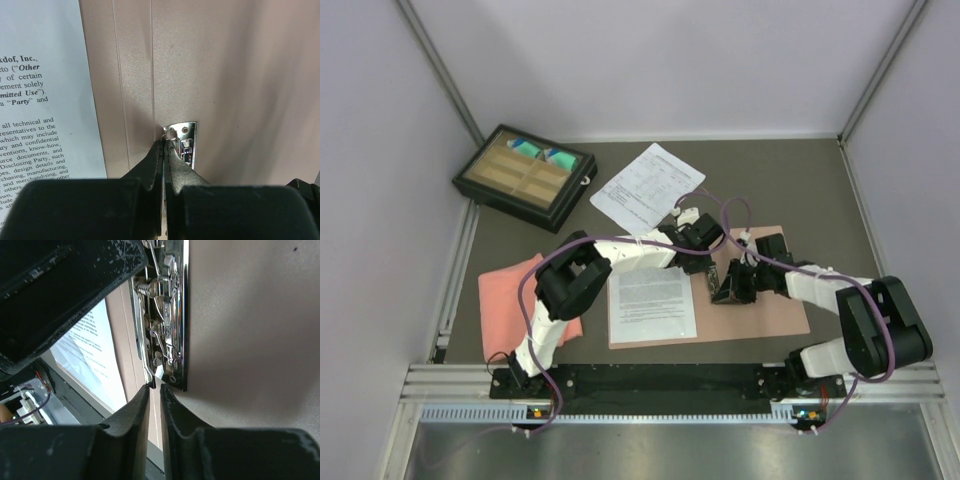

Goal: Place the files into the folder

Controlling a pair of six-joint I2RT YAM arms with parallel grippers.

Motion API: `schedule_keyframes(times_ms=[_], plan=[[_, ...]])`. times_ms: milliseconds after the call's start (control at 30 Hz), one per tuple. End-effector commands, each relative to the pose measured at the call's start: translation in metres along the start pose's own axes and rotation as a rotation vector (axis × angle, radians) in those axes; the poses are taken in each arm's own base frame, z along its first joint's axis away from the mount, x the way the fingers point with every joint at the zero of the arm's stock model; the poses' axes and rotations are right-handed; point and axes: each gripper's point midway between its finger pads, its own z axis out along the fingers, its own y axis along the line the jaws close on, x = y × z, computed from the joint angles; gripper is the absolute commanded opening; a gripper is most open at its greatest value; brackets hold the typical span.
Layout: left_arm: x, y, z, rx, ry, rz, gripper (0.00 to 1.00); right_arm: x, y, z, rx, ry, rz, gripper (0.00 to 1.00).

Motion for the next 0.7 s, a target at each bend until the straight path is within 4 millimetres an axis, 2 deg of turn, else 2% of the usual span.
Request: schedule_keyframes(times_ms=[0, 300, 667], plan=[[0.011, 0.021, -0.001, -0.052, 0.040, 0.037, 0.00, -0.028, 0.018, -0.003, -0.053, -0.076, -0.065, 0.16], [0.013, 0.022, 0.000, -0.053, 0.048, 0.047, 0.00, -0.038, 0.020, -0.002, -0.043, -0.089, -0.073, 0.15], [0.015, 0.023, -0.003, -0.043, 0.057, 0.049, 0.00, -0.031, 0.011, 0.004, -0.029, -0.061, -0.063, 0.00]])
